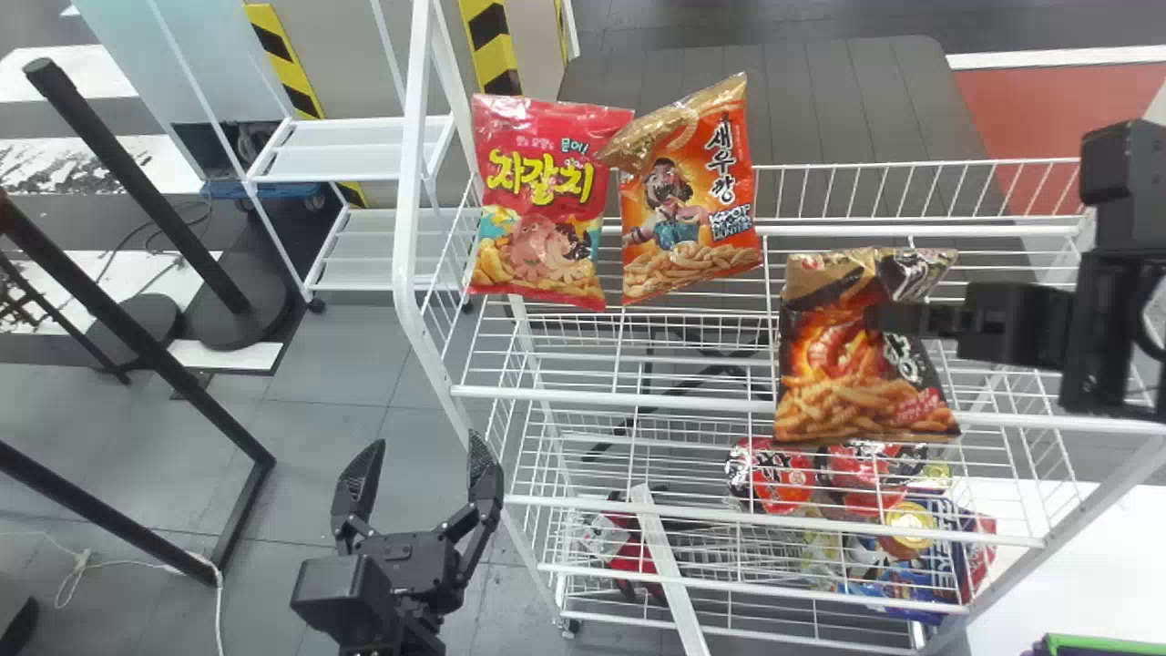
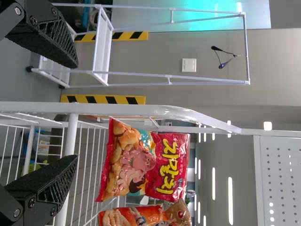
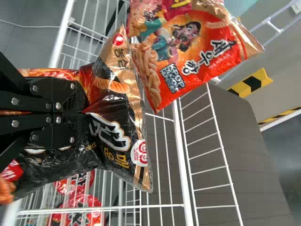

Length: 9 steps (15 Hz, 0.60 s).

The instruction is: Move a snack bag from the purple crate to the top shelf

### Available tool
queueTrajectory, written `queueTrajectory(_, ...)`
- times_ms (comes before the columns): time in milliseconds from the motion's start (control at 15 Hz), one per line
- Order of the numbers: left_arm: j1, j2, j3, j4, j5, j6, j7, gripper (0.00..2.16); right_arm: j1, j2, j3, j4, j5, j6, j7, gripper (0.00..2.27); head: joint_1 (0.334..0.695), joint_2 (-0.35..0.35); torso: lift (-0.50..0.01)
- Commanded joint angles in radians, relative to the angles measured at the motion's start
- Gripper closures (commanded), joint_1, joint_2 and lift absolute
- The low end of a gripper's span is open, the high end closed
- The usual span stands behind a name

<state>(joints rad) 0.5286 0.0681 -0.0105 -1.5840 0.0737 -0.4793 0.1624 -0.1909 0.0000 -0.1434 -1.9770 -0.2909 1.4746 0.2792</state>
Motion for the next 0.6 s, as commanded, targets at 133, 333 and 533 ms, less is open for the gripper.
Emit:
queueTrajectory(133,-0.007,0.006,0.012,0.007,0.015,0.000,0.000,0.15,-0.148,0.001,-0.012,0.113,-0.037,-0.046,-0.034,2.16,0.695,0.162,0.000)
queueTrajectory(333,-0.013,0.012,0.012,0.012,0.023,0.003,0.000,0.15,-0.217,0.001,-0.015,0.176,-0.021,-0.049,-0.046,2.16,0.695,0.161,0.000)
queueTrajectory(533,-0.016,0.016,0.012,0.018,0.028,0.003,0.000,0.15,-0.229,0.001,-0.004,0.299,-0.011,-0.263,-0.046,2.16,0.695,0.155,0.000)
